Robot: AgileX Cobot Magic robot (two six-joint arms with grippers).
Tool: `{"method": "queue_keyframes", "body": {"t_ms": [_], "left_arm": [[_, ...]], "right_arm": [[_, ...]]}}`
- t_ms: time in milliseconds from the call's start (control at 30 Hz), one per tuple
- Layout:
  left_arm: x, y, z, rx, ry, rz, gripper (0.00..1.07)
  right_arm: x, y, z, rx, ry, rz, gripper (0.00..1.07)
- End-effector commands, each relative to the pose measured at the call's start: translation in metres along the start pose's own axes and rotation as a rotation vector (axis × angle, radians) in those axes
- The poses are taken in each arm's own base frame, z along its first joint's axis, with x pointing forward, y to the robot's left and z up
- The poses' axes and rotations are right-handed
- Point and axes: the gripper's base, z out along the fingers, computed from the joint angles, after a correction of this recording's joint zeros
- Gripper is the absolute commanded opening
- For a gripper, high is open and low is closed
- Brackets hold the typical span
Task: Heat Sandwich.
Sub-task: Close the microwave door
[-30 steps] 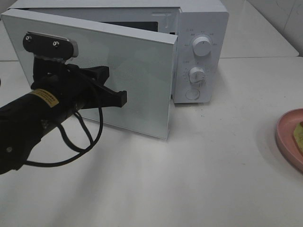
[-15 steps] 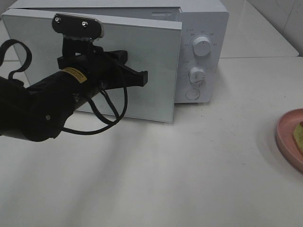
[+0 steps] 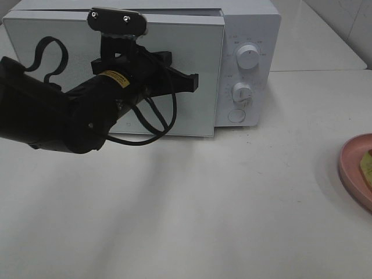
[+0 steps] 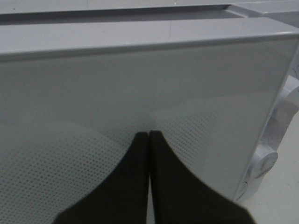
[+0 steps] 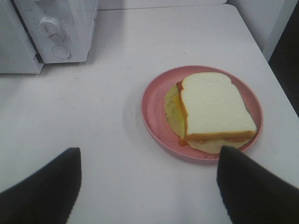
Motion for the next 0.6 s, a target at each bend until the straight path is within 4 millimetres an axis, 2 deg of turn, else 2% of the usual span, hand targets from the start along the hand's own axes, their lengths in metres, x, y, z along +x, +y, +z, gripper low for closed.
{"method": "queue_keyframes", "body": {"t_ms": [33,333,600], "left_arm": [[-0.002,-0.004,0.006,0.003,-0.006,-0.008,0.00],[-0.007,-0.004,0.025,-0.011,-0.022,-0.030,0.00],[-0.012,0.014,0.041,-0.051,-0.029,-0.047,0.00]], "right_arm": [[0.002,0.000,-0.003,0.006,-0.036,-0.003,0.76],[0.002,0.000,-0.003,0.006,-0.036,-0.003,0.76],[0.002,0.000,-0.003,0.006,-0.036,-0.003,0.76]]}}
